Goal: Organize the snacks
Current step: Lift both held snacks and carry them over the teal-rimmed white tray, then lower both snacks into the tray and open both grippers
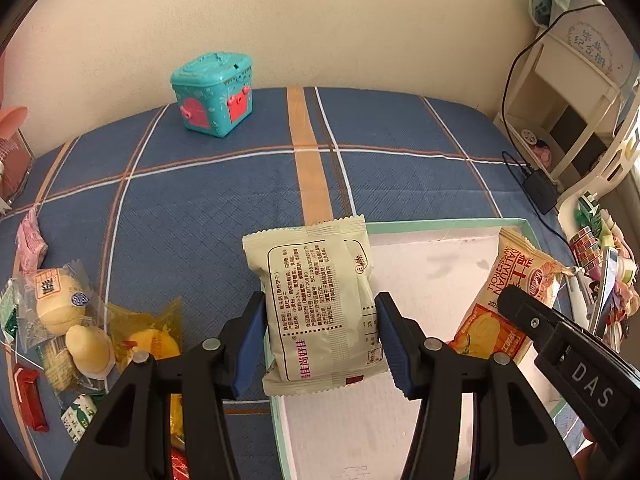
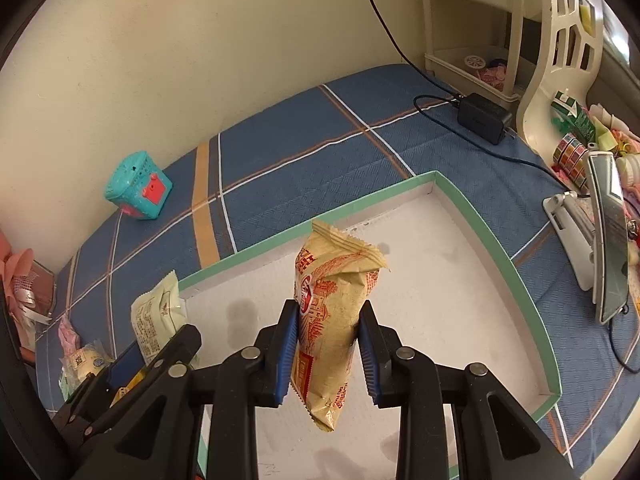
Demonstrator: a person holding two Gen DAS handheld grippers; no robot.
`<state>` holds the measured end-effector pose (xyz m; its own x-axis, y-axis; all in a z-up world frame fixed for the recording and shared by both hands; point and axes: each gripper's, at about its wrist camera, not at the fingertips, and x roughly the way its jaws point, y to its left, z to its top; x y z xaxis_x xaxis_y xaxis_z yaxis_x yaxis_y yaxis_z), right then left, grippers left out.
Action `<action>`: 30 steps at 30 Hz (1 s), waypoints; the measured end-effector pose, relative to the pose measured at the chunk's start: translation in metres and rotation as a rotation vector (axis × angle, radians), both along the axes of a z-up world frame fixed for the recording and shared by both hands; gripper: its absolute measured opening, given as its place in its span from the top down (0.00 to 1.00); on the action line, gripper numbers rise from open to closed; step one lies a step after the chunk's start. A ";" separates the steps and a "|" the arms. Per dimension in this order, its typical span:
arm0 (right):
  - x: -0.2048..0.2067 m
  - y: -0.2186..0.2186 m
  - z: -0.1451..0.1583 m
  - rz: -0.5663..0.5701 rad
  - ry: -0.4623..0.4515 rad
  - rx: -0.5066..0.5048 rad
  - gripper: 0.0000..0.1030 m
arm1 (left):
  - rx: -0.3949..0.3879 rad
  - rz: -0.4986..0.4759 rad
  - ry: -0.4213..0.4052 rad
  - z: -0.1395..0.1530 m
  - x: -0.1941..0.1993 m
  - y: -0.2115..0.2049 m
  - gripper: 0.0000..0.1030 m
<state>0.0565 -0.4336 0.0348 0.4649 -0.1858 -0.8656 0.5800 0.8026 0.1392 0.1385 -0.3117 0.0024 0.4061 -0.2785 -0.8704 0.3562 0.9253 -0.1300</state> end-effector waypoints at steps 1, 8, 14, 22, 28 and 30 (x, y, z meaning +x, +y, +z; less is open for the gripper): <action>0.000 0.000 0.000 0.002 0.001 -0.002 0.70 | 0.000 0.003 0.004 -0.001 0.001 0.000 0.46; 0.003 -0.001 -0.003 0.002 0.021 -0.002 0.70 | 0.006 -0.004 0.007 -0.001 0.003 -0.002 0.45; 0.004 -0.003 -0.009 -0.005 0.048 0.014 0.70 | 0.003 -0.001 0.020 0.001 0.002 0.000 0.37; 0.006 -0.001 -0.010 0.009 0.069 0.012 0.68 | 0.047 0.029 0.043 0.005 0.001 0.007 0.36; 0.007 -0.002 -0.015 0.008 0.087 0.008 0.52 | 0.061 0.065 0.056 0.002 0.006 0.016 0.30; 0.007 -0.003 -0.017 0.005 0.094 0.010 0.40 | 0.068 0.079 0.066 0.000 0.008 0.019 0.30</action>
